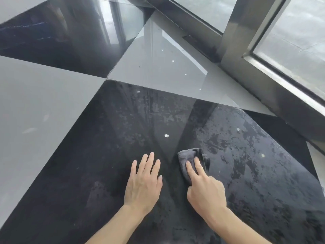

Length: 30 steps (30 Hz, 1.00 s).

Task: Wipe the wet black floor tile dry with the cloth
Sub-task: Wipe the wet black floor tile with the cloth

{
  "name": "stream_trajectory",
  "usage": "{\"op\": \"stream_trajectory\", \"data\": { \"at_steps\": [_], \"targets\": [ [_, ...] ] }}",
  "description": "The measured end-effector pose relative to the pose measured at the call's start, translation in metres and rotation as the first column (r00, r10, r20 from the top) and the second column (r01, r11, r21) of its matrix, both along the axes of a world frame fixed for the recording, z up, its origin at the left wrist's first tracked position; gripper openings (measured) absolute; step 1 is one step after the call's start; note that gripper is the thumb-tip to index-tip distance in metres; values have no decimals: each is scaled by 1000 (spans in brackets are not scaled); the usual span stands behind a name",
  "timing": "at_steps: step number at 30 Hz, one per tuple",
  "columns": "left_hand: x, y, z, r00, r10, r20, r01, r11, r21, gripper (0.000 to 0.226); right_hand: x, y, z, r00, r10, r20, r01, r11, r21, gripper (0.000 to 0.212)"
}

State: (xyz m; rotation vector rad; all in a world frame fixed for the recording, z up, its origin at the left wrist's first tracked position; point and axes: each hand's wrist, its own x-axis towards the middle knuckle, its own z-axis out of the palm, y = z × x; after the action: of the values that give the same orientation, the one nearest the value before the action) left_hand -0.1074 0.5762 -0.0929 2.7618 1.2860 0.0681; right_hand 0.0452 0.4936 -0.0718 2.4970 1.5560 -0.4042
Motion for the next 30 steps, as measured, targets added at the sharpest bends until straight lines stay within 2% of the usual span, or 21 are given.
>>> {"op": "stream_trajectory", "data": {
  "at_steps": [2,6,8,10,14,21,27,30],
  "targets": [
    [8,-2,2,999,-38,16,38,999,-7,49,-8,-19,0,1000,-25,-16,25,1000,7,76],
    [18,-7,4,997,-53,46,56,996,-64,50,-14,-29,8,1000,10,17,-13,987,163,81],
    [17,-9,5,998,-61,30,63,994,-89,50,-9,-22,4,999,-10,-42,13,998,62,80],
    [14,-9,6,997,-71,3,71,991,-110,50,-1,-10,-5,999,-41,-29,41,999,12,75],
    [10,-7,9,997,-65,-36,59,988,-142,50,26,32,-3,998,-57,7,56,995,85,70],
    [13,-7,17,991,-94,-94,77,982,-172,41,71,92,8,999,40,7,-40,998,49,68],
    [20,9,22,955,-198,-222,139,956,-257,54,77,60,7,991,129,21,-129,992,0,70],
    [30,13,21,941,-223,-256,171,963,-211,54,70,21,0,994,103,43,-103,995,-13,72]
  ]
}}
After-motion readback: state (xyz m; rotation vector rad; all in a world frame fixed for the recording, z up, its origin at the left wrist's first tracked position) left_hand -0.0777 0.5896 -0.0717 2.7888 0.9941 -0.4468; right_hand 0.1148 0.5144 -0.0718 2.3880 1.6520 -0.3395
